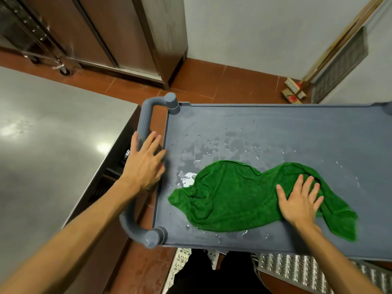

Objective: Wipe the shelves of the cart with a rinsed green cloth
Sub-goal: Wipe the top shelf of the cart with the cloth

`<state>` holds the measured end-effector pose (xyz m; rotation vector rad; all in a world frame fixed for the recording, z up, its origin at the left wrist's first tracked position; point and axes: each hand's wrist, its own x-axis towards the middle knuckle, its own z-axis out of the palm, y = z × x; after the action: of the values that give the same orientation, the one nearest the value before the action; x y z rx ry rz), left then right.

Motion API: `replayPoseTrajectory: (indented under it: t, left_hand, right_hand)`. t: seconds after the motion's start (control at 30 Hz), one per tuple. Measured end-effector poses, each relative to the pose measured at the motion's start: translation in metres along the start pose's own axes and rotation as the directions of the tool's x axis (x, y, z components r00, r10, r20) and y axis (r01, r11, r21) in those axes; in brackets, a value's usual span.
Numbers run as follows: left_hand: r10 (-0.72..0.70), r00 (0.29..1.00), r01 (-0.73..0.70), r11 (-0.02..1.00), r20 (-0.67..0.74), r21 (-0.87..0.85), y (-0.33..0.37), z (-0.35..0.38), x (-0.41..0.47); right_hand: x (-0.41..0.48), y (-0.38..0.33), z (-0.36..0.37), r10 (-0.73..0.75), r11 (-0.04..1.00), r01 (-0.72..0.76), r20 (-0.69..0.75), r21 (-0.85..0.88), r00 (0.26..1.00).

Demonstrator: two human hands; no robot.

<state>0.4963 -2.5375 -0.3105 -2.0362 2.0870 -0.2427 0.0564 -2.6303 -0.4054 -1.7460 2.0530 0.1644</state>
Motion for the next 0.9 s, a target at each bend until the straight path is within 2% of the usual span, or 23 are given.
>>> replayPoseTrajectory:
  t: [0.1,0.27,0.4,0.5,0.57,0.7,0.9]
  left_hand:
    - [-0.007,1.000,0.009,0.979,0.009,-0.203,-0.004,0.010,-0.007]
    - [0.018,0.994,-0.058,0.921,-0.107,-0.385,-0.006,0.020,-0.016]
    - [-0.103,0.960,-0.074,0.805,-0.262,-0.589,-0.005,0.015,-0.019]
    - [-0.213,0.942,-0.016,0.744,-0.260,-0.668,-0.003,0.014,-0.022]
    - [-0.202,0.954,-0.007,0.721,-0.221,-0.693,-0.004,0.016,-0.023]
    - [-0.124,0.969,-0.042,0.771,-0.214,-0.636,-0.004,0.018,-0.024]
    - [-0.120,0.981,-0.003,0.782,-0.155,-0.623,-0.004,0.016,-0.022]
  right_hand:
    - [0.001,0.001,-0.001,0.007,0.998,-0.002,0.082,-0.059,0.997]
    - [0.002,-0.008,-0.002,0.015,0.991,0.006,0.156,-0.136,0.988]
    - [0.003,-0.017,0.001,0.009,0.983,0.020,0.156,-0.182,0.988]
    - [0.006,-0.032,0.003,-0.036,0.976,0.071,0.167,-0.208,0.985]
    - [0.008,-0.049,0.006,-0.082,0.971,0.117,0.171,-0.207,0.982]
    - [0.018,-0.083,0.014,-0.157,0.959,0.187,0.148,-0.213,0.976]
    - [0.032,-0.124,0.022,-0.281,0.916,0.309,0.141,-0.257,0.949]
